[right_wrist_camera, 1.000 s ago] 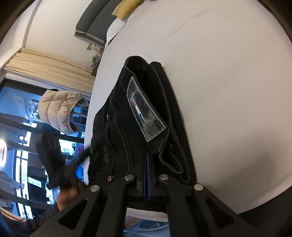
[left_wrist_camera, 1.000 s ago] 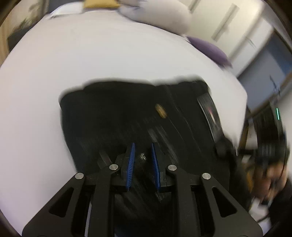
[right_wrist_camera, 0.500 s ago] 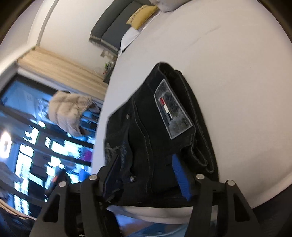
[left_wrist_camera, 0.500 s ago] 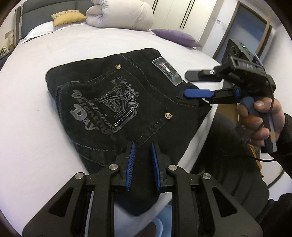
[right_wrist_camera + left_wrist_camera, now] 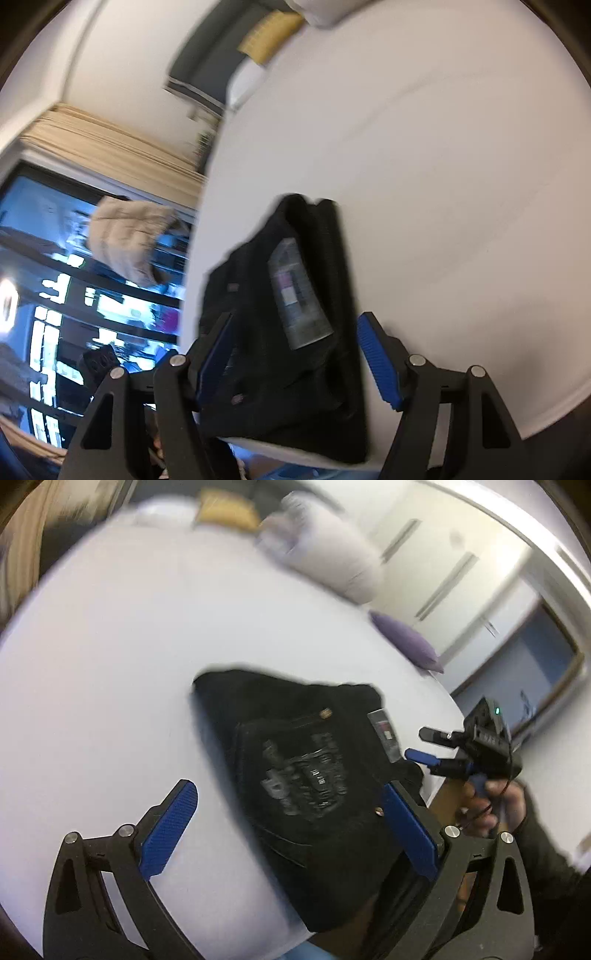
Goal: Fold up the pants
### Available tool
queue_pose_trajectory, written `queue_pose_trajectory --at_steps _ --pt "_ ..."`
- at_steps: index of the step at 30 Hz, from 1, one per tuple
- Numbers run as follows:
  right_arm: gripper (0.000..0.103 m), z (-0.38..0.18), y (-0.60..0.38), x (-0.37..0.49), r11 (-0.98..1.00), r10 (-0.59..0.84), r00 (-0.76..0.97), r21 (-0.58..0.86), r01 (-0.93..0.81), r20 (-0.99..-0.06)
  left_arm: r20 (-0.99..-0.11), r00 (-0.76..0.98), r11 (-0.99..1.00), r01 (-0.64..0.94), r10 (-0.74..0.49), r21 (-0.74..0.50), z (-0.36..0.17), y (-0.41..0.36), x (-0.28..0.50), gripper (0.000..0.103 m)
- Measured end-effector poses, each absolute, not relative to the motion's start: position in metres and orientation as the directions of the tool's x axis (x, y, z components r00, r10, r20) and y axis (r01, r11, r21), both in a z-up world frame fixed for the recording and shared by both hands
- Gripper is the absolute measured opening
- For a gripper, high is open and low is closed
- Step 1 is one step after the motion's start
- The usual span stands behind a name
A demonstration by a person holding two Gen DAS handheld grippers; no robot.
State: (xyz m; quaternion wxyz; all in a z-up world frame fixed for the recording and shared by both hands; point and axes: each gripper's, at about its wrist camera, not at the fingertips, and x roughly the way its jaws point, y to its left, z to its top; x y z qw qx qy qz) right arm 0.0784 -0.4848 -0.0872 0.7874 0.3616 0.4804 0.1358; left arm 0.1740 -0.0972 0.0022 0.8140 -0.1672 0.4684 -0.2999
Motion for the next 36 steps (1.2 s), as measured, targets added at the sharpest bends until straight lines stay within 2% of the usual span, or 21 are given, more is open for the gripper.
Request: queue_pose_trajectory --at_steps 2,4,10,12,14,16,20,26,31,36 --pt "0.071 -0.099 -0.487 0.091 0.677 0.593 0.467 0.720 0.152 -0.656 -0.652 0.309 0.721 0.263 -0.692 -0.641 -0.017 -0.098 0.191 0.101" --pt "0.065 -0.111 -0.489 0.099 0.650 0.621 0.440 0.740 0.173 -0.649 -0.649 0.239 0.691 0.218 -0.722 -0.689 -0.032 -0.104 0.206 0.100" --pt "0.061 -0.123 -0.476 0.118 0.664 0.669 0.332 0.735 0.136 -0.666 -0.631 0.142 0.647 0.182 -0.763 -0.741 -0.050 -0.124 0.229 0.099" --pt "0.055 -0.129 -0.480 0.121 0.634 0.694 0.318 0.758 0.155 -0.646 -0.611 0.114 0.622 0.158 -0.783 -0.767 -0.054 -0.124 0.236 0.087" --pt "0.050 -0.132 -0.481 0.122 0.613 0.708 0.315 0.772 0.169 -0.632 -0.618 0.097 0.626 0.124 -0.780 -0.770 -0.062 -0.126 0.244 0.057" --pt "0.041 -0.132 -0.475 0.123 0.631 0.699 0.305 0.758 0.162 -0.647 -0.637 0.089 0.643 0.105 -0.766 -0.758 -0.067 -0.124 0.246 0.040" --pt "0.026 -0.120 -0.458 0.125 0.701 0.645 0.311 0.703 0.122 -0.698 -0.628 0.092 0.635 0.104 -0.773 -0.766 -0.064 -0.121 0.246 0.029" --pt "0.022 -0.077 -0.435 0.122 0.742 0.612 0.376 0.670 0.030 -0.695 -0.587 0.130 0.601 0.148 -0.799 -0.785 -0.029 -0.118 0.257 0.023" --pt "0.022 -0.050 -0.407 0.163 0.731 0.634 0.406 0.682 -0.034 -0.659 -0.614 0.217 0.651 0.217 -0.759 -0.727 0.014 -0.093 0.290 0.023" --pt "0.021 -0.049 -0.366 0.229 0.722 0.647 0.401 0.690 -0.047 -0.649 -0.683 0.288 0.741 0.234 -0.671 -0.629 0.034 -0.059 0.351 0.023"
